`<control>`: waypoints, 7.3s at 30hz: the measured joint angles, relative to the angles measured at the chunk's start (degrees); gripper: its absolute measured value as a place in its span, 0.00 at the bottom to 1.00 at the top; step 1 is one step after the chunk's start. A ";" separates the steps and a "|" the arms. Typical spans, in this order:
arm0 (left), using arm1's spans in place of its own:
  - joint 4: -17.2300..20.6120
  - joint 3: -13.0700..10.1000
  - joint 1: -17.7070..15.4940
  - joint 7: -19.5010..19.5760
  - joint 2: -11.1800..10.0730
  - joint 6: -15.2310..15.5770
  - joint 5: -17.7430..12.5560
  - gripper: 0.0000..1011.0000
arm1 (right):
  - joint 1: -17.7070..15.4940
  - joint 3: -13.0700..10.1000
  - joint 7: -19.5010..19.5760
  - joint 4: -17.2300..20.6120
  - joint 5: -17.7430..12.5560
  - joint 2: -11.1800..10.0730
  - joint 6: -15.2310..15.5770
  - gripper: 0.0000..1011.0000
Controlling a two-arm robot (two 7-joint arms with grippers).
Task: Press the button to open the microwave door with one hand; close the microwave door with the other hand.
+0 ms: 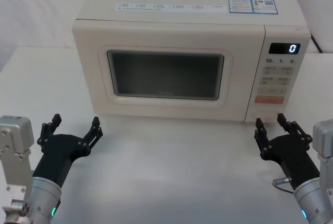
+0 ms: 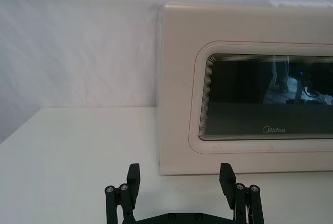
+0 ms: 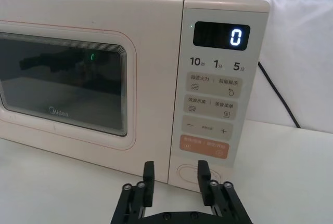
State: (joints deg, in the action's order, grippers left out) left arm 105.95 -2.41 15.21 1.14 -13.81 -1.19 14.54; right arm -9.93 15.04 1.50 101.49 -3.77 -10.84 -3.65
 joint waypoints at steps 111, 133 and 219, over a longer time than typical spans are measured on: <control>0.00 0.00 0.00 0.00 0.00 0.01 0.00 0.99 | 15.29 -8.34 -6.18 -22.38 -0.32 10.47 2.70 0.00; 0.00 0.00 0.00 0.00 0.00 0.00 0.00 0.99 | 17.67 -8.09 -5.74 -25.41 -0.32 11.17 1.87 0.00; 0.00 0.00 0.00 0.00 0.00 0.00 0.00 0.99 | 3.24 -6.32 -12.68 -6.80 -3.35 0.80 -1.24 0.85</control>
State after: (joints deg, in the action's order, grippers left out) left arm 105.95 -2.41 15.21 1.14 -13.80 -1.19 14.54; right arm -6.69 8.73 -11.18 94.70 -7.13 -10.04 -4.89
